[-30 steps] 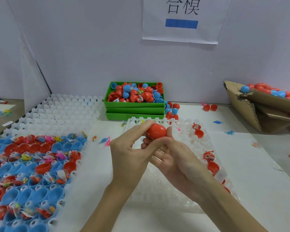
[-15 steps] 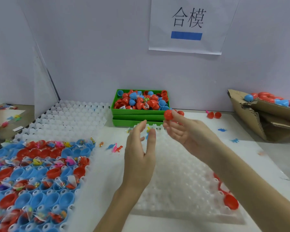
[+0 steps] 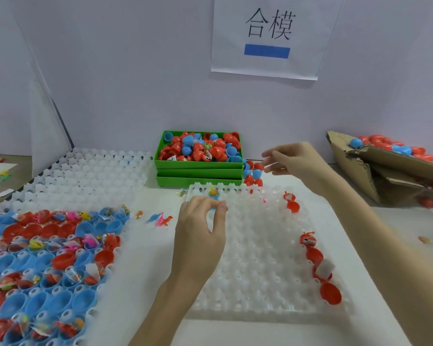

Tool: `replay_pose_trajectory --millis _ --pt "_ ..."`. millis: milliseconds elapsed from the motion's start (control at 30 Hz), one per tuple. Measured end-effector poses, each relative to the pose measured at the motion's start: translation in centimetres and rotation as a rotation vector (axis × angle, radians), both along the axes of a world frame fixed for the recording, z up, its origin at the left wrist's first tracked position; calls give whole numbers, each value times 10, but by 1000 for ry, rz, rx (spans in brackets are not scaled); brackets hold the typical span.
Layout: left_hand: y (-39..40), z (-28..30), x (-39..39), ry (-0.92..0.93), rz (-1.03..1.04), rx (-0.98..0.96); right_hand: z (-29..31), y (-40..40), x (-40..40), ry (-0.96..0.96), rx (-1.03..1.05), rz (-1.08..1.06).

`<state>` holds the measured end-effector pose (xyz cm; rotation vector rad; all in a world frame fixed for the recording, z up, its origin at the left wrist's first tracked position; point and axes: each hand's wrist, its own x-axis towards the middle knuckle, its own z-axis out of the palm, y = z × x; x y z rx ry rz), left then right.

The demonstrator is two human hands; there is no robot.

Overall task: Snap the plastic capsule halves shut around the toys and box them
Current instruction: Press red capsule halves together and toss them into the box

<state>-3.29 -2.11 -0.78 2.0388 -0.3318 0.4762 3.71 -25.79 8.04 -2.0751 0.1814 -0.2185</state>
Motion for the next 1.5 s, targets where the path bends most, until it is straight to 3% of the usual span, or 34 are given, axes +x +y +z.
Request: replay_pose_trajectory --millis 300,533,767,900,1100,1267,1500 --pt "-5 -4 -2 15 -61 103 -68 -43 -82 -6 -508 -141" --pt "-5 -6 -2 35 -95 128 -75 -23 -73 72 -671 -87" --pt "-2 -6 1 79 -90 45 -69 -18 -78 -133 -548 -153" --pt "-3 -4 2 186 -120 -115 -61 -6 -92 -224 -389 82" --pt "-7 3 -1 411 -291 -453 -56 19 -104 -198 -69 414" --pt "-1 9 -1 319 -359 -489 -52 25 -106 -173 82 423" --pt "-8 5 -5 61 -339 -297 -56 41 -105 -226 156 296"
